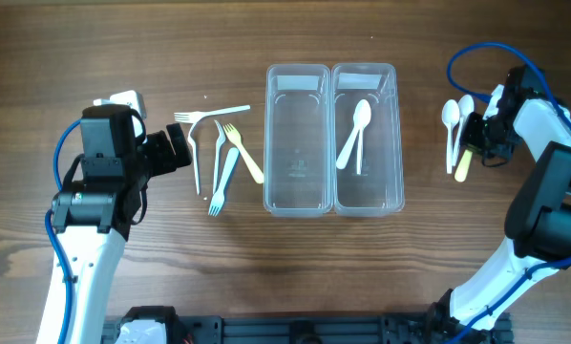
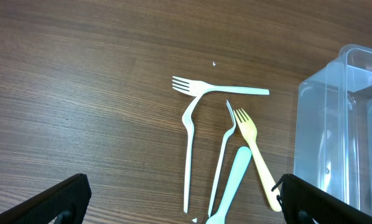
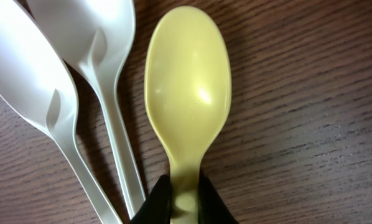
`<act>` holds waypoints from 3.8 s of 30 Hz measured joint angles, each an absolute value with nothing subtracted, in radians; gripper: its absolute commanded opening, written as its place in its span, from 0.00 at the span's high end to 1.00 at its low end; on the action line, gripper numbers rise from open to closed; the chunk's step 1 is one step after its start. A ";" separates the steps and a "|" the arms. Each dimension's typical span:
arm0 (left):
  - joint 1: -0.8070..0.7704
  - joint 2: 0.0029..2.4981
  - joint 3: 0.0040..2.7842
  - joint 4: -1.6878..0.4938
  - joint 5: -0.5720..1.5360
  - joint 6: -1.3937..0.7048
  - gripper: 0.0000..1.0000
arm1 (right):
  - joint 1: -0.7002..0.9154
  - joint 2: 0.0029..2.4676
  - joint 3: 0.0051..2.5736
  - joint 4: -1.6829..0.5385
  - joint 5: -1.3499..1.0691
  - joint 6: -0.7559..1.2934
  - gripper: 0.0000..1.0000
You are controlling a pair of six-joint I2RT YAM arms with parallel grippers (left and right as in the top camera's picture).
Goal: Pack container
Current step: 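Grasp the yellow spoon with the right gripper, then place the yellow spoon into the right container, then grasp a white spoon with the right gripper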
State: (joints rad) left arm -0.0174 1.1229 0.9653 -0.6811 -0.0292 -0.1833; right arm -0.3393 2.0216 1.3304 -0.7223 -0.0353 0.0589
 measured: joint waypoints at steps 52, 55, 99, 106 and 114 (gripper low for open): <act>-0.017 1.123 0.966 -0.681 -0.030 -0.183 0.00 | -0.142 1.531 1.338 -0.657 -0.014 0.170 0.68; -0.017 1.123 0.966 -0.682 -0.029 -0.183 0.00 | -0.267 1.641 1.338 -0.673 -0.003 0.152 0.73; -0.017 1.123 0.966 -0.681 -0.030 -0.183 0.00 | -0.274 2.049 1.345 -0.612 -0.042 0.081 0.95; -0.017 1.123 0.966 -0.681 -0.030 -0.183 0.00 | -0.276 2.044 1.349 -0.650 -0.042 0.101 0.96; -0.017 1.123 0.966 -0.681 -0.029 -0.183 0.00 | -0.271 1.699 1.330 -0.674 -0.091 0.136 0.96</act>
